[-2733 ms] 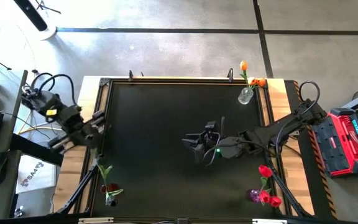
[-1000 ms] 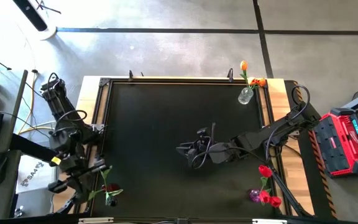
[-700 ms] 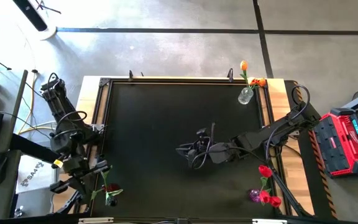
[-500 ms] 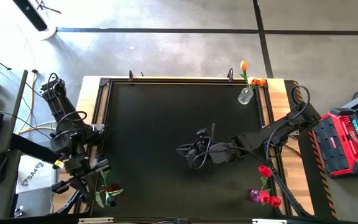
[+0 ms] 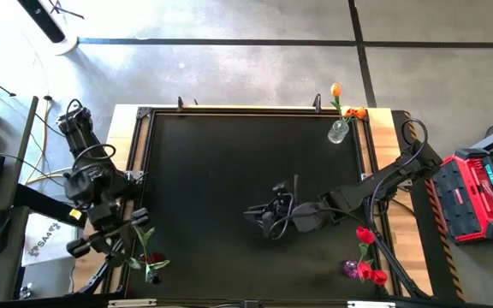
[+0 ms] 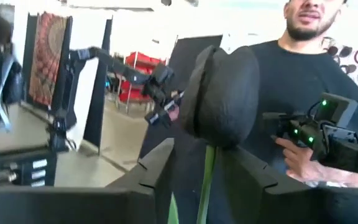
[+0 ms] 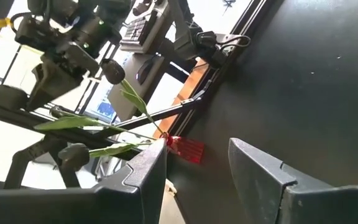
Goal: Sort flowers into vase by color
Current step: Put the black tulip into the red flower vase
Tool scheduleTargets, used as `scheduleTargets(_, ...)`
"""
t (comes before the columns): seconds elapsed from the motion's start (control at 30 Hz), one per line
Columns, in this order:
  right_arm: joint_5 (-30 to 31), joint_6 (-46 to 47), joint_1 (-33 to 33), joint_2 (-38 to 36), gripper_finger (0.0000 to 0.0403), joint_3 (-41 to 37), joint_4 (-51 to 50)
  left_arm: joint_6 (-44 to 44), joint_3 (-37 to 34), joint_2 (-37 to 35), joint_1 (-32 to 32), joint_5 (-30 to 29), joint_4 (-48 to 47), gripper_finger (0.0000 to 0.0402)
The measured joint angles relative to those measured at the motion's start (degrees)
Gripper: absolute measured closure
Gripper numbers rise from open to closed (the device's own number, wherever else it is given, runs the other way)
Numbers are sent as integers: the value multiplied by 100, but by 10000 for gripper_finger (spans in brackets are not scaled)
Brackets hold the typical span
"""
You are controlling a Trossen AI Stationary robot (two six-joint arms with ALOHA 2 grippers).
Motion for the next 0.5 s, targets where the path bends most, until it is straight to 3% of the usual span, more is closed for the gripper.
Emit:
scheduleTargets(0.23,62,106,19,0,240,0,4,-427,0,22,0,-68,24,224)
scheduleTargets(0.5,71,58,-112,0,240,0,334,-1611,0,24,7,-826,173,157)
